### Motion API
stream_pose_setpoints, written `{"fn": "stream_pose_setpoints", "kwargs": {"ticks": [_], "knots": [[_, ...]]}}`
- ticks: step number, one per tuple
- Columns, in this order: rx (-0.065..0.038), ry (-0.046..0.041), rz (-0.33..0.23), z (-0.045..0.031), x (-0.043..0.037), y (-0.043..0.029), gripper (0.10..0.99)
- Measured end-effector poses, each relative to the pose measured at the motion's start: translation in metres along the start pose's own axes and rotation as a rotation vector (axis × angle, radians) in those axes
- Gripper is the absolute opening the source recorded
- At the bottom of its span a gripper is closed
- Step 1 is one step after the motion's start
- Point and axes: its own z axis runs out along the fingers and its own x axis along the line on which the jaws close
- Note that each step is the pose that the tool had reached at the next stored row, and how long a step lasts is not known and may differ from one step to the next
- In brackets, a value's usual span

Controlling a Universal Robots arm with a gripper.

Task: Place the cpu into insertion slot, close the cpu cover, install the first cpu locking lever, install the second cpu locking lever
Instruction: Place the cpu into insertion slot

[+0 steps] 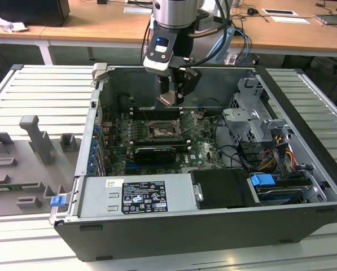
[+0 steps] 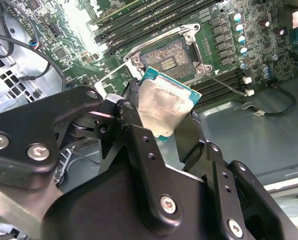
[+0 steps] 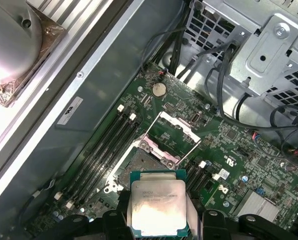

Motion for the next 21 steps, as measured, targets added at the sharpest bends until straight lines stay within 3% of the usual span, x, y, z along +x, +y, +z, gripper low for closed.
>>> {"fn": "stream_pose_setpoints", "kwargs": {"ticks": [21], "knots": [[-0.001,-0.0039,0.044,0.0010,0.0000,-0.0001,0.525]]}}
